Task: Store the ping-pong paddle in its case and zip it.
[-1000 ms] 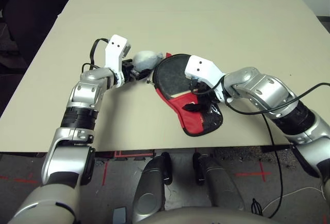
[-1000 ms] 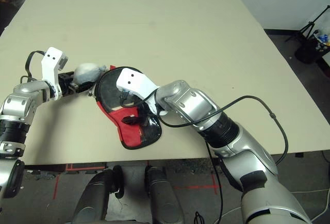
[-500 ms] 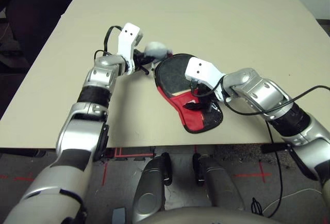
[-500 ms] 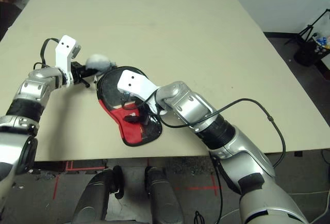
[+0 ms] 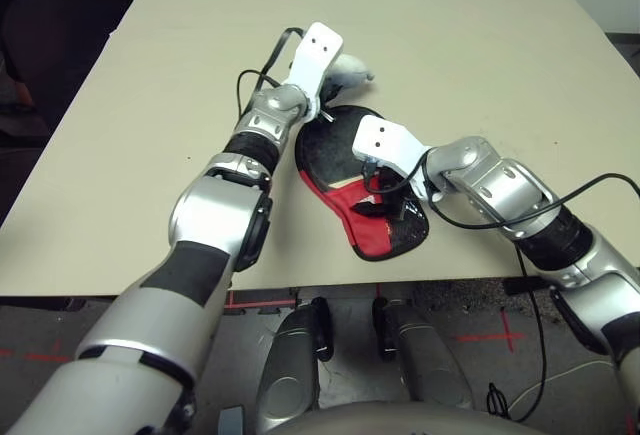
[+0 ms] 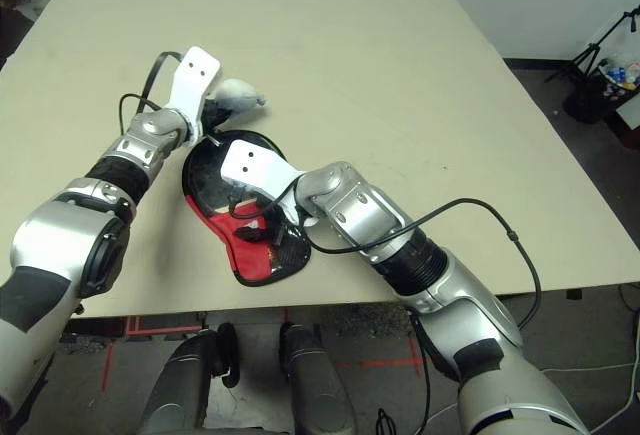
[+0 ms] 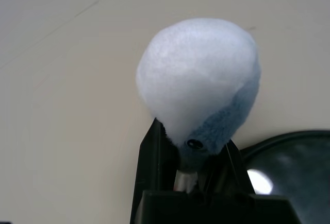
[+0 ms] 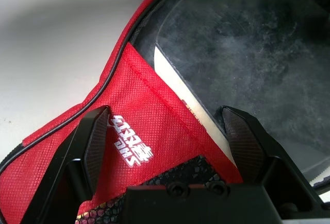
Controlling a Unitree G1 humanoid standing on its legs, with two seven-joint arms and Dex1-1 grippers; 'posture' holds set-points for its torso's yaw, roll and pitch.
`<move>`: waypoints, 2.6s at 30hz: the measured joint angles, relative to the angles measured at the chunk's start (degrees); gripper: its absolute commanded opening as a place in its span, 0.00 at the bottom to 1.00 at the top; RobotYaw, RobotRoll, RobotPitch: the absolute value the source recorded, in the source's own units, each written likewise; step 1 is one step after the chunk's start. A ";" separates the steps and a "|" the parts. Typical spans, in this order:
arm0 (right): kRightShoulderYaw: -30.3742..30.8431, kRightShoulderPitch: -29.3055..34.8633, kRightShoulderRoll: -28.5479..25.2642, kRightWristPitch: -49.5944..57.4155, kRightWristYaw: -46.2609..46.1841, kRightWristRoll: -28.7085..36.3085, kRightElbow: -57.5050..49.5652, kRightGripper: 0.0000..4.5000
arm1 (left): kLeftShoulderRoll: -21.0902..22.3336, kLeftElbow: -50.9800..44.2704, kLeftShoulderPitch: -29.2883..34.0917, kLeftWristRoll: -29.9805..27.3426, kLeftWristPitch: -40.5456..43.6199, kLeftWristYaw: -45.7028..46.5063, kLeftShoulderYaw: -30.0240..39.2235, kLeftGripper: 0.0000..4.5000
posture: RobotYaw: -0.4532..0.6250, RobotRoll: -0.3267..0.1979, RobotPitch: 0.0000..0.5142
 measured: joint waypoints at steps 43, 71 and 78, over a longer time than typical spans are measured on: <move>-10.80 3.88 -12.61 15.16 7.04 14.12 -10.87 1.00 | -2.46 -2.84 -1.27 -9.15 -2.00 -21.52 9.75 0.99 | 0.29 0.62 0.44; -14.62 -28.61 0.69 -18.57 -4.14 -8.67 53.90 1.00 | 6.99 -17.10 -2.01 -8.93 12.63 -36.39 1.65 0.99 | 0.38 0.62 0.45; -17.39 -34.62 7.02 -30.39 -6.91 -11.31 69.99 1.00 | 7.04 -33.10 7.23 -9.12 23.11 -43.56 -4.42 0.99 | 0.41 0.62 0.44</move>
